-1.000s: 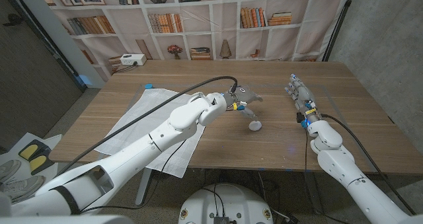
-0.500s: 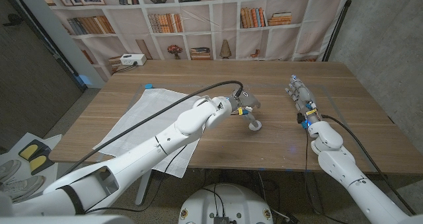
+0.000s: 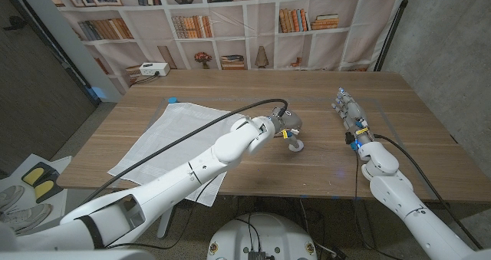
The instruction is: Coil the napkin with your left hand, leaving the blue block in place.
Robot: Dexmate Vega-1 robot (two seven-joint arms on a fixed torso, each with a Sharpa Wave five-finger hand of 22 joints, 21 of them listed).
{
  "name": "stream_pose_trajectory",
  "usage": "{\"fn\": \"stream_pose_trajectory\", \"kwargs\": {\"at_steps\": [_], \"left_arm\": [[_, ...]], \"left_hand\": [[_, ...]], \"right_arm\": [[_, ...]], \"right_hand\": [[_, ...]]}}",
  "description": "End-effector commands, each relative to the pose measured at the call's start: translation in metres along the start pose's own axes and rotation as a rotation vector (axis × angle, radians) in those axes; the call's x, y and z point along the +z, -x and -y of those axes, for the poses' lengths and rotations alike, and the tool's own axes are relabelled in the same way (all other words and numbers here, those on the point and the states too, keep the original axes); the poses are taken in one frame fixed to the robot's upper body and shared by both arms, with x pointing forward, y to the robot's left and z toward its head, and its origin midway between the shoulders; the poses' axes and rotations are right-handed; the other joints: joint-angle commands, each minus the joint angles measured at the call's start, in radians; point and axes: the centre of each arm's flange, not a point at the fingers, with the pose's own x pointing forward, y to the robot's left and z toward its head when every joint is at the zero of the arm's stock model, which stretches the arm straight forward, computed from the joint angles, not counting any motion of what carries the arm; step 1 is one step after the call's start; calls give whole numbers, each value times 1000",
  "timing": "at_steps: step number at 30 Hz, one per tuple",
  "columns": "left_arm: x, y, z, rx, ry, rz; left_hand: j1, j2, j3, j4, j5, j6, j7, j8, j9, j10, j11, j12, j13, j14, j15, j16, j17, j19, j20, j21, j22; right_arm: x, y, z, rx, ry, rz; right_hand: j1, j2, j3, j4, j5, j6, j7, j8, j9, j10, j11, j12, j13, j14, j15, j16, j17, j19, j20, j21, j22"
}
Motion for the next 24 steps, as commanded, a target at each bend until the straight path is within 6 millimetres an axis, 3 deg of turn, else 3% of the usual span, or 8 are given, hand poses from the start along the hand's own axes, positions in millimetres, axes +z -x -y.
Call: {"fn": "stream_pose_trajectory", "kwargs": {"at_steps": [1,2,9,14,19,24], "left_arm": [[15,-8,3,-21,10,14],[16,-9,3,-23,19,18],[20,-12,2,-15,28,30],[22,-14,2,-31,27,14],[26,-15,2,-75,5,-17],[28,-17,5,-141,-3,-35]], "left_hand": [[13,-1,1,8,-3,13,4,6,2,16,10,11,6,18,-77,5,6,20,-9,12,3],[14,-1,1,9,-4,14,4,6,2,13,0,10,7,20,-77,5,6,21,-10,12,3],[31,22,11,12,-9,48,12,12,2,49,7,28,16,57,-86,16,12,38,-19,18,2],[67,40,24,4,-15,72,19,14,2,75,11,40,23,97,-94,31,19,95,-51,39,1],[86,33,22,2,-25,62,23,0,2,70,18,38,31,126,-100,36,21,186,-95,75,1],[87,19,14,5,-28,27,22,-20,3,25,29,21,36,121,-97,28,23,228,-107,90,-2]], "right_arm": [[-4,4,8,-12,-5,-5],[-4,5,9,-14,-5,-5],[-5,6,13,-19,-8,-5],[-7,6,15,-18,-11,-9],[-8,5,16,-16,-14,-13],[-9,4,18,-16,-14,-14]], "right_hand": [[-1,-6,2,5,1,11,2,2,2,10,-1,9,4,5,2,7,4,8,5,0,2],[-1,-6,2,5,1,11,3,1,2,11,-1,10,4,5,2,7,4,8,5,0,2],[-4,-6,1,6,1,14,5,1,2,12,0,9,4,11,5,9,5,8,9,0,2],[-7,-7,-1,7,1,14,3,1,2,15,0,9,4,13,5,10,5,8,11,0,2],[-9,-7,-2,8,0,15,3,0,2,17,0,9,4,15,7,10,6,8,11,0,2],[-11,-7,-3,8,0,15,3,-1,2,24,10,10,4,22,12,13,6,11,16,1,2]]}}
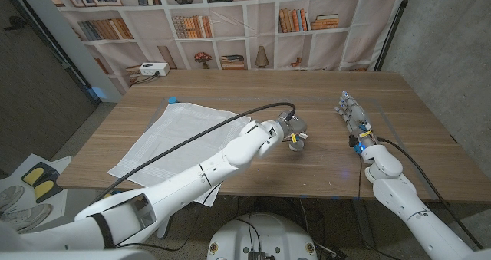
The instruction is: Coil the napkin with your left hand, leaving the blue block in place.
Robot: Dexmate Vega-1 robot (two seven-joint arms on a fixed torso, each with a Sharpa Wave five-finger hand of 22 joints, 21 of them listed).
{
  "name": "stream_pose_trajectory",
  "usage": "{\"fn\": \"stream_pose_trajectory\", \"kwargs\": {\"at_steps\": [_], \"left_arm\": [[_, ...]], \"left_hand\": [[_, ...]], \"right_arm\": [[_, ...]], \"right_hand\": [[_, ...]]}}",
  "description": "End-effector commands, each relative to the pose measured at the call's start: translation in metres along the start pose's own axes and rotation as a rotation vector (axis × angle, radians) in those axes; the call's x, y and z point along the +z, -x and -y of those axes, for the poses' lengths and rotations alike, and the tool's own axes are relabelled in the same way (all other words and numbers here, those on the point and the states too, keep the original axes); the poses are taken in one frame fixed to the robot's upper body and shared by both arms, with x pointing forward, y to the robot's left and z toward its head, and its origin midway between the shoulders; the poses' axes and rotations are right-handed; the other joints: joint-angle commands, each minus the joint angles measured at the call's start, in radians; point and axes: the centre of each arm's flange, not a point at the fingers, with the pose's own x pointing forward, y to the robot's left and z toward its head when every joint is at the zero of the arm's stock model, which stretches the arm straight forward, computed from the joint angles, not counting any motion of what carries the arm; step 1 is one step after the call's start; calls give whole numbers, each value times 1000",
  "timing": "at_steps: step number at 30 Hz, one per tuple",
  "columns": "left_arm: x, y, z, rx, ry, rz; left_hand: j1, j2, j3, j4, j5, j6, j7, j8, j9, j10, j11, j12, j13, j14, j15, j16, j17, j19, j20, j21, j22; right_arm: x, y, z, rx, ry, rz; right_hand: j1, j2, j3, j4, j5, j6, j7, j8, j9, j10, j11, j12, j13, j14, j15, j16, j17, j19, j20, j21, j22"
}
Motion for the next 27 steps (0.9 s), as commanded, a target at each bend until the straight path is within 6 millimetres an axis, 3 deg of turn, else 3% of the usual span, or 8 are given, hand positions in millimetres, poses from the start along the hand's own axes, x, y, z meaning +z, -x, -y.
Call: {"fn": "stream_pose_trajectory", "kwargs": {"at_steps": [1,8,16,19,21,23,25,27], "left_arm": [[4,-4,6,-130,-24,-60],[8,-6,10,-158,-10,-51],[9,-3,15,-39,43,-24],[8,-3,15,-6,45,-21],[7,-3,15,3,44,-24],[7,-3,16,4,43,-27],[6,-4,18,17,46,-33],[5,-3,19,33,51,-36]], "left_hand": [[6,-12,-7,5,-4,-31,-2,-16,3,-37,6,-14,7,-7,-63,-8,4,26,-4,9,-1],[32,2,2,5,0,17,8,-8,4,14,3,6,16,56,-86,3,6,113,-43,39,-6],[183,117,81,-14,-10,144,46,24,8,129,-12,49,34,183,-122,43,31,177,-106,67,-8],[261,149,114,-24,-15,199,55,38,10,182,-35,66,44,234,-128,55,40,198,-135,85,-6],[316,165,132,-29,-15,207,59,38,11,193,-6,66,51,254,-130,62,50,192,-142,92,-3],[351,175,140,-31,-15,223,61,42,12,204,-3,69,57,273,-133,72,61,192,-153,100,-1],[447,201,160,-33,-14,266,82,56,24,234,0,83,79,301,-132,91,94,178,-160,121,7],[517,210,165,-35,-13,312,81,79,42,272,-6,107,107,328,-133,106,124,184,-176,152,15]], "right_arm": [[-3,-2,6,-4,-3,-6],[-2,-3,8,-6,1,-8],[-3,-4,9,-11,8,-17],[-3,-5,10,-11,9,-18],[-3,-5,10,-12,12,-18],[-3,-6,10,-14,12,-17],[-2,-6,10,-13,13,-19],[-2,-7,10,-14,15,-21]], "right_hand": [[-3,1,1,4,0,7,2,-1,2,14,9,10,4,13,3,5,2,6,11,1,2],[-4,2,1,4,1,7,0,-2,2,18,4,10,4,22,3,8,2,10,19,3,2],[-4,3,1,4,1,6,0,-3,2,24,10,11,5,24,4,8,2,10,19,2,2],[-5,3,0,4,1,7,-1,-3,2,26,10,11,5,26,6,9,2,10,20,2,2],[-5,3,0,4,1,7,-1,-3,2,29,11,12,5,26,6,9,2,9,20,2,2],[-5,3,0,4,1,6,-1,-4,2,30,10,12,5,27,6,9,2,9,20,2,2],[-5,3,0,3,1,7,-1,-4,2,30,10,12,5,26,6,8,2,9,20,2,2],[-5,4,0,3,1,8,0,-3,2,33,16,12,5,27,5,9,2,9,20,2,2]]}}
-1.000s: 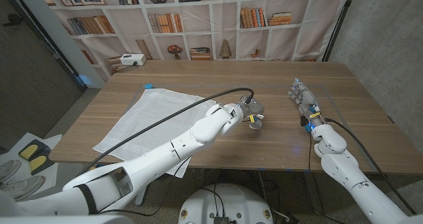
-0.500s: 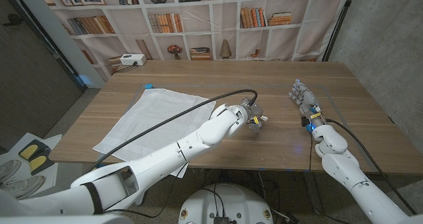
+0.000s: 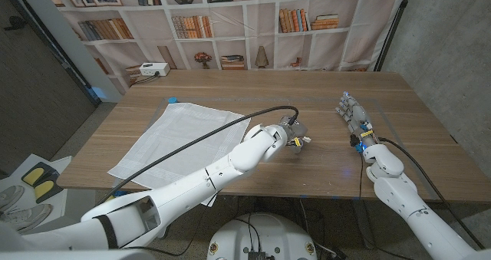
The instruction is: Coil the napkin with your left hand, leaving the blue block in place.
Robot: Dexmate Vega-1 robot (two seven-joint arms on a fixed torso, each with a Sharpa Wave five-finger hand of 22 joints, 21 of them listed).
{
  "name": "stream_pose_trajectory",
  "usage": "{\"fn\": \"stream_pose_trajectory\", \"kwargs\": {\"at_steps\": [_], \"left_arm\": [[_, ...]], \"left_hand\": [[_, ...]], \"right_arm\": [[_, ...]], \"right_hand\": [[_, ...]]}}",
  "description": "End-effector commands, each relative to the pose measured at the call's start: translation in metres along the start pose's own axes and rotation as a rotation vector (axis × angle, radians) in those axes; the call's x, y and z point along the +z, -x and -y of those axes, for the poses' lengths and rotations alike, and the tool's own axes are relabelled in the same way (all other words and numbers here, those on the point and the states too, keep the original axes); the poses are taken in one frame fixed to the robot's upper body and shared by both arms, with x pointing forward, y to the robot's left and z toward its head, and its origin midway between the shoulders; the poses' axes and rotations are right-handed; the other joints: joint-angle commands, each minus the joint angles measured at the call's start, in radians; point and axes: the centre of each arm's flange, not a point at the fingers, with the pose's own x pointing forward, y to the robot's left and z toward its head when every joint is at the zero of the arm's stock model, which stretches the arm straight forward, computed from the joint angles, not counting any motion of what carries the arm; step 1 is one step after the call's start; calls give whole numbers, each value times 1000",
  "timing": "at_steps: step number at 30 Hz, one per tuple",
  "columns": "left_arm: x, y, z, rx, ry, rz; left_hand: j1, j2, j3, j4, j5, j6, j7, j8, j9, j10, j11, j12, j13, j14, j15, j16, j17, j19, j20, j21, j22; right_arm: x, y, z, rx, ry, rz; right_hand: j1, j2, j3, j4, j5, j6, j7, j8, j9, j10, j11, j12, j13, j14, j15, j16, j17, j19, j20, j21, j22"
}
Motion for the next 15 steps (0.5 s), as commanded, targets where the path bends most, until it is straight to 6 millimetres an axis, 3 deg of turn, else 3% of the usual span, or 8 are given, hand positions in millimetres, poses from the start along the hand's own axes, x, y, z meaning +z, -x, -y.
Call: {"fn": "stream_pose_trajectory", "kwargs": {"at_steps": [1,2,7,15], "left_arm": [[-3,0,6,83,27,-8],[-4,1,6,97,35,-10],[-12,5,1,144,36,-39],[-34,21,-11,223,54,-143]], "left_hand": [[261,140,21,-4,5,94,14,49,38,91,-22,44,53,55,-37,29,58,-6,-23,53,17],[286,141,18,3,4,119,30,63,49,107,-29,56,69,71,-36,35,73,-5,-31,72,21],[305,142,11,6,0,131,39,72,60,111,-22,64,87,93,-35,46,91,-5,-40,92,27],[313,142,0,15,-3,128,19,77,76,107,-44,70,110,94,-34,45,110,-17,-44,113,33]], "right_arm": [[0,-2,1,-4,8,-8],[0,-3,1,-5,9,-8],[2,-6,-2,2,10,-5],[6,-12,-7,10,16,5]], "right_hand": [[-3,1,0,3,1,8,0,1,2,10,4,4,5,7,5,5,2,4,7,1,2],[-3,1,0,3,1,8,0,1,2,10,3,4,5,7,5,5,2,4,7,1,2],[-3,2,0,3,1,11,1,1,2,13,4,4,5,7,4,5,2,5,8,1,2],[-3,2,0,2,1,11,2,1,2,15,5,3,5,8,5,4,2,5,7,2,2]]}}
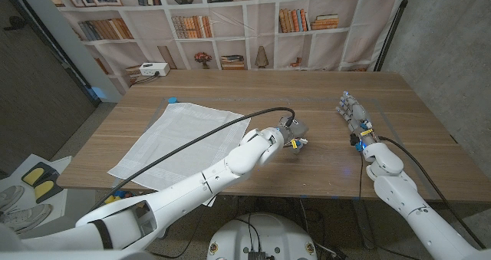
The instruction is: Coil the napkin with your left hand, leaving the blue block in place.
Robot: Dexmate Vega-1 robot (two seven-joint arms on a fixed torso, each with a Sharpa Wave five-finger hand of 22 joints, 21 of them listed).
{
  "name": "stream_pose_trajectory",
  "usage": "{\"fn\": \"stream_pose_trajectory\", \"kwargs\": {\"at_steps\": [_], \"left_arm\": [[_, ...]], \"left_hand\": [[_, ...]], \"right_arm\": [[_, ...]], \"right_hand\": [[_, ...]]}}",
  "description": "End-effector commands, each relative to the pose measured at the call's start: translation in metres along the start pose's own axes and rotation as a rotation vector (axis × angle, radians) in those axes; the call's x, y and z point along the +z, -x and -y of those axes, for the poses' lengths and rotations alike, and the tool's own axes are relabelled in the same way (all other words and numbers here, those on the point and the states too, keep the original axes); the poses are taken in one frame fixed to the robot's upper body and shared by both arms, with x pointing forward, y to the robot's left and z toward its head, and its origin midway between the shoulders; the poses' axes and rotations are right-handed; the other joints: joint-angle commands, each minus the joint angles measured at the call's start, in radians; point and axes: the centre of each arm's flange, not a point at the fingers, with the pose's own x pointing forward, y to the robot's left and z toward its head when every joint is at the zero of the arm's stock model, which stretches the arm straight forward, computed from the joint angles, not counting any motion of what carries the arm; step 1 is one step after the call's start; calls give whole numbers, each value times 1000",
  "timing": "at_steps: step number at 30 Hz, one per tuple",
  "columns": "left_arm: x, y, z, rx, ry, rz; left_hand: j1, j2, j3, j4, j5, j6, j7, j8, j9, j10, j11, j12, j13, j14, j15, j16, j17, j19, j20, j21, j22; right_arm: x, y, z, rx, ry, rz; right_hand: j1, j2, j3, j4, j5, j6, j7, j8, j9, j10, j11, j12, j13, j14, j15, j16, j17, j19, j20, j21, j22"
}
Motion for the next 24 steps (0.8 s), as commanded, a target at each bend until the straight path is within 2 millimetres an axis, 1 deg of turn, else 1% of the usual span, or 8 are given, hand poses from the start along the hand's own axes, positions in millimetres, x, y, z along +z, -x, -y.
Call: {"fn": "stream_pose_trajectory", "kwargs": {"at_steps": [1,7,14,16,19,24], "left_arm": [[-29,16,-19,130,27,-129],[-49,30,-26,156,60,-224],[-67,46,-28,152,84,-333],[-72,51,-29,152,88,-369],[-79,59,-28,154,96,-422],[-91,70,-27,146,106,-499]], "left_hand": [[232,224,-5,8,2,22,8,7,11,24,-39,9,17,4,3,2,11,-15,-29,13,7],[233,227,-10,12,1,17,4,8,20,23,-42,12,28,0,3,-1,20,-24,-29,23,10],[233,228,-15,15,1,13,-1,11,30,19,-52,12,41,-5,3,-7,29,-37,-28,36,12],[234,228,-16,15,1,11,-1,11,32,18,-48,12,43,-6,3,-8,31,-39,-29,39,13],[234,229,-18,15,2,9,-1,12,35,18,-52,13,47,-7,3,-9,35,-42,-28,44,14],[234,229,-21,16,2,10,-1,13,38,16,-49,13,53,-7,2,-11,40,-46,-28,52,14]], "right_arm": [[4,-8,-6,11,8,9],[6,-15,-9,21,9,15],[7,-23,-15,44,12,13],[7,-26,-16,53,14,12],[8,-30,-19,66,16,13],[10,-36,-23,86,24,12]], "right_hand": [[-1,1,0,2,1,12,2,1,2,10,-1,3,5,8,5,4,2,2,3,2,2],[0,1,1,1,1,13,2,1,2,12,0,3,5,8,6,3,2,3,1,2,2],[1,1,2,-1,2,14,2,1,2,13,-2,2,6,8,6,3,2,3,0,2,2],[1,1,2,-1,2,15,3,1,2,14,-2,2,6,9,6,3,1,4,0,2,2],[2,1,2,-1,2,17,3,2,2,16,-2,3,6,9,6,2,1,4,0,2,2],[3,2,2,-2,2,17,4,1,2,17,0,3,6,9,4,2,1,4,0,2,2]]}}
